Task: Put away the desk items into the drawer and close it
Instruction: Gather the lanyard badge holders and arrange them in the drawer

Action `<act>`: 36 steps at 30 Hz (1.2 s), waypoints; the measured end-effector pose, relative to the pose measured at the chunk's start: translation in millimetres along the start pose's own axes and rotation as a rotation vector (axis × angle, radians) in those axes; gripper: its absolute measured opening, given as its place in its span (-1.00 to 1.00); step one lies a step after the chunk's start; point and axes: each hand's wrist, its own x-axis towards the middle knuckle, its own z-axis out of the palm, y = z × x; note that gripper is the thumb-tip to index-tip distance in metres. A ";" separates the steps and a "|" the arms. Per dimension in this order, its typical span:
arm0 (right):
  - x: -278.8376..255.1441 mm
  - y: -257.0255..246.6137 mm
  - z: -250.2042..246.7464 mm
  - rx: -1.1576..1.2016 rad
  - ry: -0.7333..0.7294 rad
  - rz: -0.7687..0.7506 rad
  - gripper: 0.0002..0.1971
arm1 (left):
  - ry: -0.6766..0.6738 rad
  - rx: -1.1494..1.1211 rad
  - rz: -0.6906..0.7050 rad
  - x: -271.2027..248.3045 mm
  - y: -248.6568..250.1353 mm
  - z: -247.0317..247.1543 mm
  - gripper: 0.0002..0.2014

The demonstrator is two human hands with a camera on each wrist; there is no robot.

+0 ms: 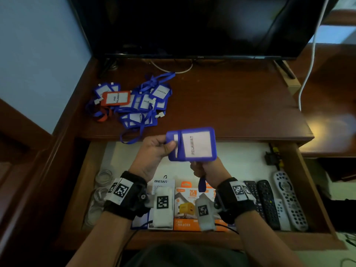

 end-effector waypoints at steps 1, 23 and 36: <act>2.1 1.3 2.7 -0.001 -0.013 0.001 -0.78 | 0.055 0.005 0.016 0.2 1.6 0.7 -0.83; 5.0 -16.4 20.6 -0.884 -0.133 -0.175 -0.73 | 0.106 0.629 -0.266 1.6 -62.5 -29.9 -0.80; -10.9 -4.8 -5.3 -0.517 0.007 -0.101 -0.76 | -0.276 0.617 -0.397 0.5 -25.0 -34.4 -0.74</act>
